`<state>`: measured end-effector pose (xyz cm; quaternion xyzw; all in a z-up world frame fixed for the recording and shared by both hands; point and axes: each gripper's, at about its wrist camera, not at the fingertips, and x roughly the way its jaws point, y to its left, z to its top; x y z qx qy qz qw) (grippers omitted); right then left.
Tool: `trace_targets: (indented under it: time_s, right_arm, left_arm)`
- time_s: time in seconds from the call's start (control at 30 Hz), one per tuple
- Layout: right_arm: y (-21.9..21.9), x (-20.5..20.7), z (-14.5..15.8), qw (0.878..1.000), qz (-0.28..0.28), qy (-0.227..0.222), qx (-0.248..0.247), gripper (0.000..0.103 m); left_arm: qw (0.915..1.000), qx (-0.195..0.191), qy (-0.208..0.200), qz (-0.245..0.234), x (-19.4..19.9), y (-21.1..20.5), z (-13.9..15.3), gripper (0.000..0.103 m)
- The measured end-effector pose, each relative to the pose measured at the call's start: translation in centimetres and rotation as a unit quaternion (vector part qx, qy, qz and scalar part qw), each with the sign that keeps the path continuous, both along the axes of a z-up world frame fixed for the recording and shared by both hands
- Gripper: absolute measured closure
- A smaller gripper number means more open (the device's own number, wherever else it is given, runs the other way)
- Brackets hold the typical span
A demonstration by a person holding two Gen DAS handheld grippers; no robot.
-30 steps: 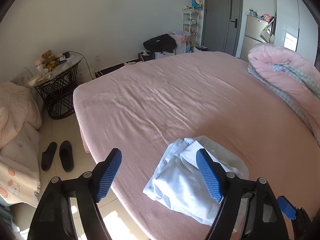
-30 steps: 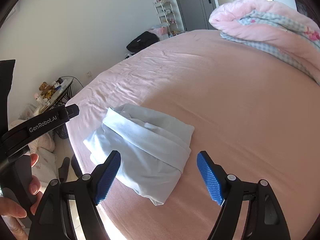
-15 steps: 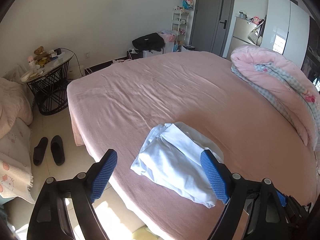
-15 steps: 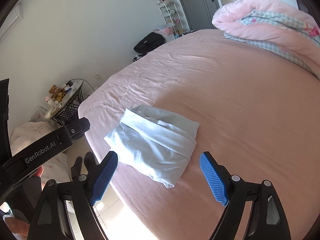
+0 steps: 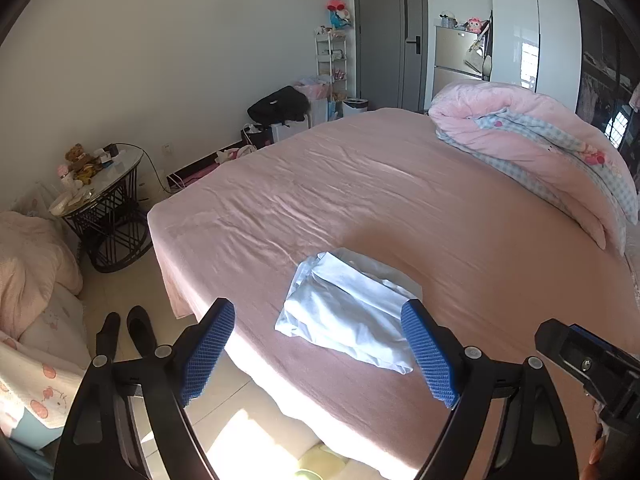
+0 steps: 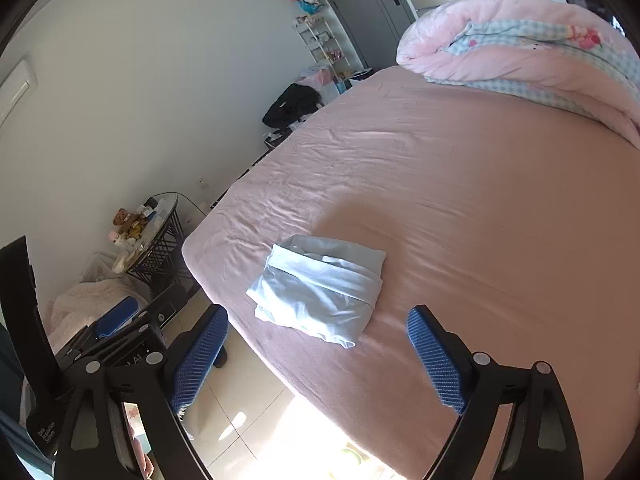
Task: Fold clothes
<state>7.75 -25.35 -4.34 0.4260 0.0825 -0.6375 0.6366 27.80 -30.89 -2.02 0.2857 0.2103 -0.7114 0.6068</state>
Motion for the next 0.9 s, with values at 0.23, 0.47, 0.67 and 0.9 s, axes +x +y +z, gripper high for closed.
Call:
trace_targets:
  time_s: [0.23,0.47,0.67,0.9]
  right_arm:
    - [1.9,-0.1,3.1,0.998,-0.022,0.053,0.011,0.009]
    - [3.5,3.3,5.0,0.986,-0.002,0.165,0.031,0.009]
    - [4.6,5.6,6.3,0.975,0.019,0.219,0.024,0.009]
    - [5.4,6.7,7.1,0.974,0.042,0.223,0.022,0.009]
  left_arm:
    - [0.9996,-0.011,-0.02,0.018,0.7,2.7,2.9,0.018]
    - [0.9994,0.021,-0.027,0.0,0.8,6.0,2.9,0.018]
    - [0.999,0.027,-0.031,0.015,1.6,7.8,2.8,0.018]
    - [0.9987,0.03,-0.031,0.026,2.0,8.1,2.8,0.018]
